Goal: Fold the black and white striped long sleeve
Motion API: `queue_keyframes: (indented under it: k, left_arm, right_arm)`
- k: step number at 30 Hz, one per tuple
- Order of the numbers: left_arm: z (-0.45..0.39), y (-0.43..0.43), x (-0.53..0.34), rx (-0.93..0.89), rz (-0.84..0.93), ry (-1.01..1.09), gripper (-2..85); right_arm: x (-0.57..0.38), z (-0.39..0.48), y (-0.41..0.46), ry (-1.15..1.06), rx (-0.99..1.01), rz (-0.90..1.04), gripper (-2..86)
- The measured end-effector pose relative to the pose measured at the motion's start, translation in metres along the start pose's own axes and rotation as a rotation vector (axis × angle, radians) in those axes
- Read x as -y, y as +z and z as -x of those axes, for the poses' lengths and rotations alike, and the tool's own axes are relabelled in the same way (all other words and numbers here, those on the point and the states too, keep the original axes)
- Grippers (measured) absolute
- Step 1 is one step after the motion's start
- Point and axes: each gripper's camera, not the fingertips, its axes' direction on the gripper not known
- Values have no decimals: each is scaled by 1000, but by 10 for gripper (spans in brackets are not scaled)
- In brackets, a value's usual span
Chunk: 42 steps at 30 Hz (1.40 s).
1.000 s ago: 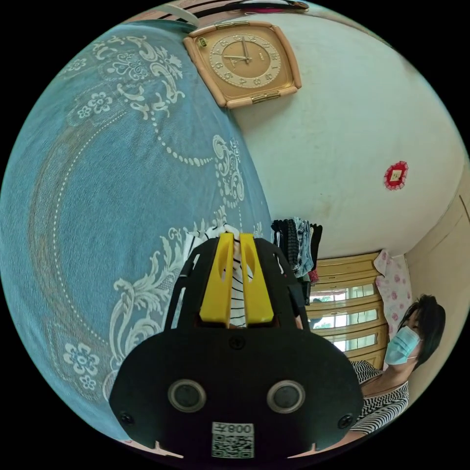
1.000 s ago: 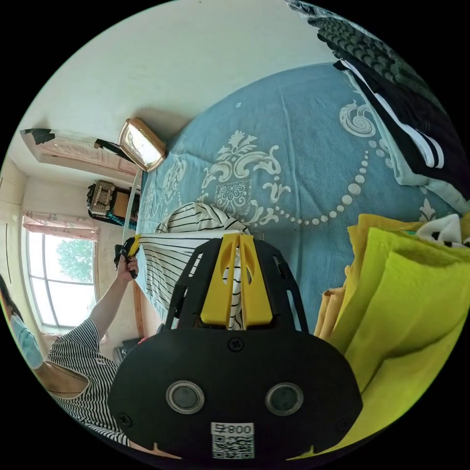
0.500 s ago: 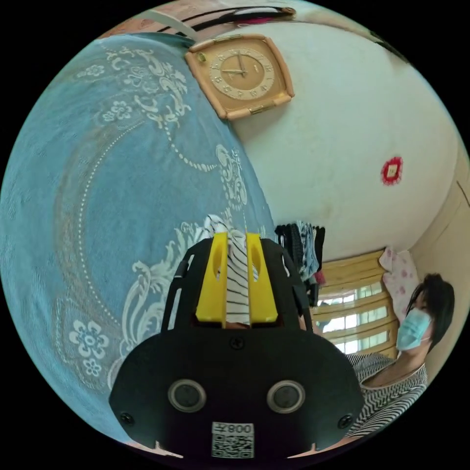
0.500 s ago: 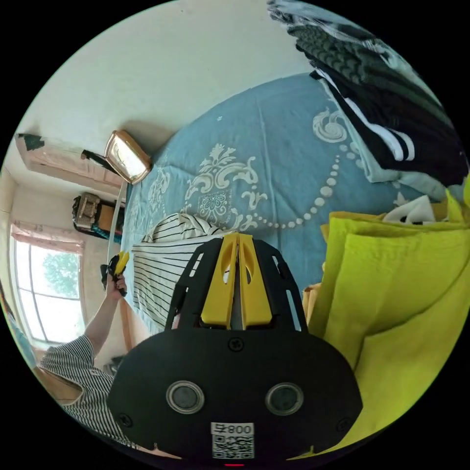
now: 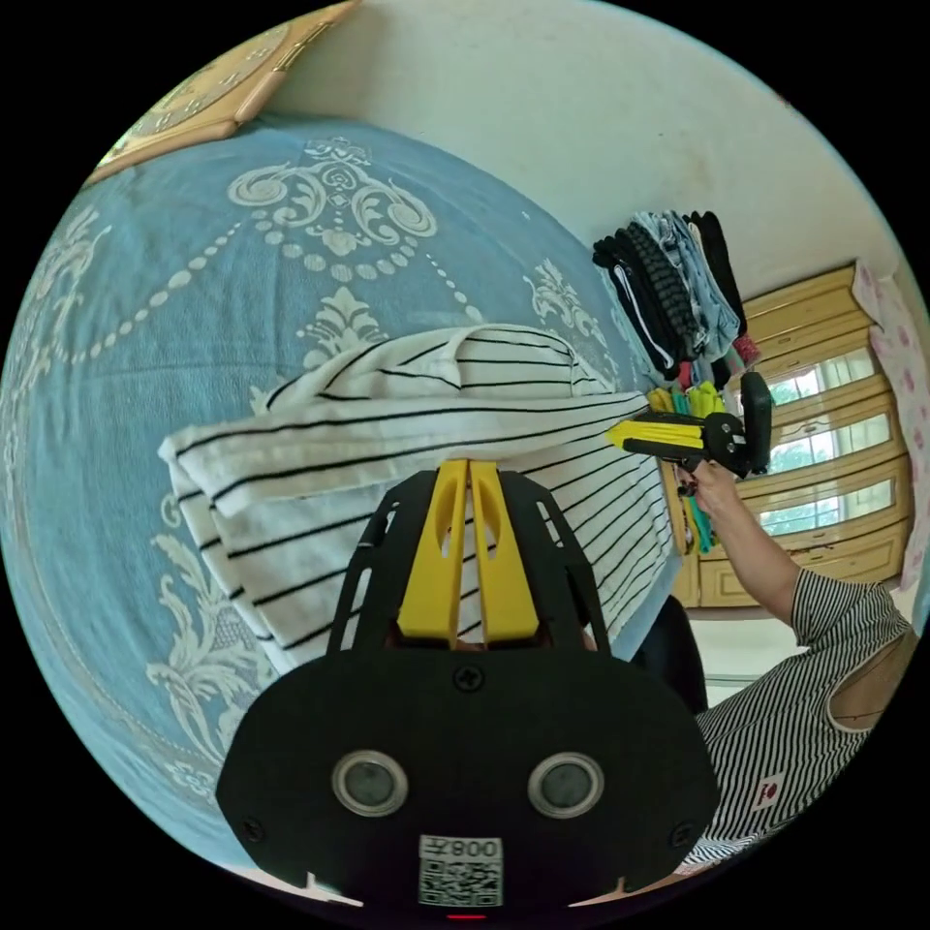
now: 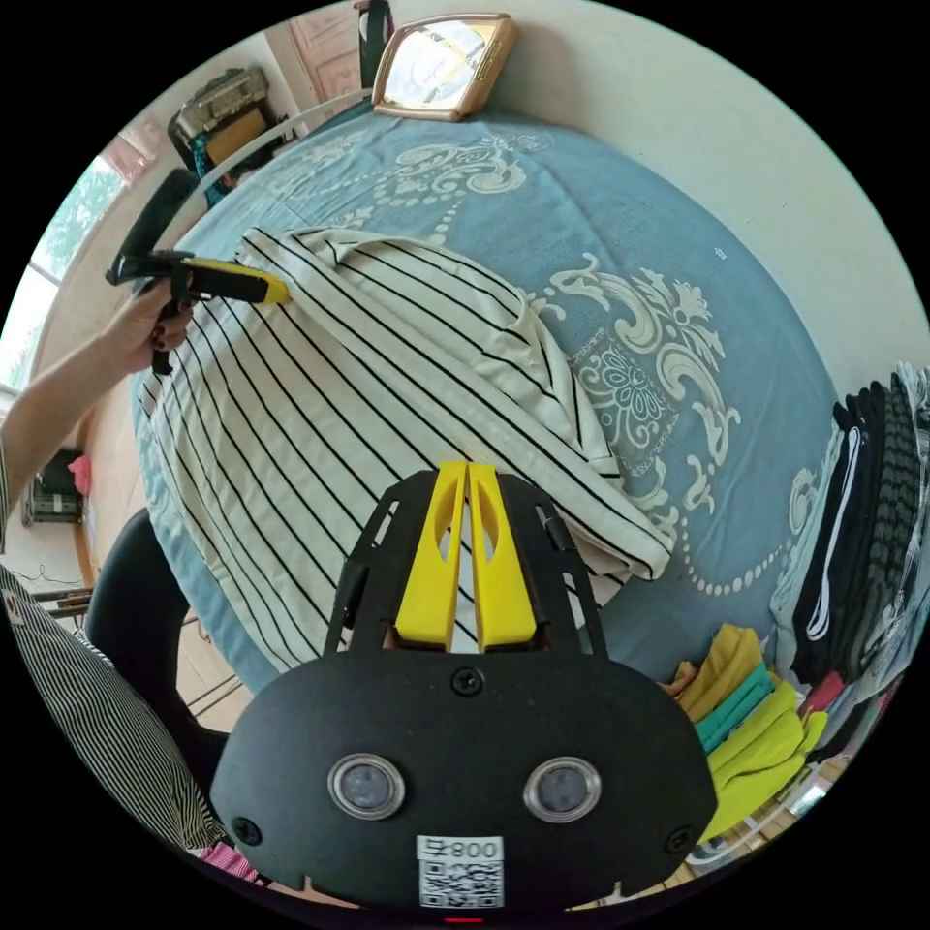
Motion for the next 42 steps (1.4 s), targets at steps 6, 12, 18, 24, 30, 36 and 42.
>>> queue_keyframes:
  k: [6, 12, 18, 24, 30, 36, 42]
  left_arm:
    - [-14, 16, 37, 67, -22, 63, 3]
    - [-22, 20, 64, 117, -97, 59, 2]
    - [-41, 38, 49, 141, -98, 146, 2]
    - [-31, 63, 46, 285, -34, 82, 2]
    - [-33, 73, 46, 286, -57, 63, 4]
    - [-60, 84, 49, 267, -87, 196, 14]
    - [-60, 115, 52, 346, 11, 220, 10]
  right_arm:
    - [31, 15, -13, -1, -98, -38, -4]
    - [58, 12, -31, 64, -162, -64, -4]
    - [40, 40, -51, 57, -125, -163, -4]
    - [35, 50, -20, 78, -190, -73, -2]
    - [24, 52, -16, 102, -161, -103, 1]
    - [13, 54, -35, 137, -108, -153, 0]
    - [10, 53, -25, 160, -100, -135, -2]
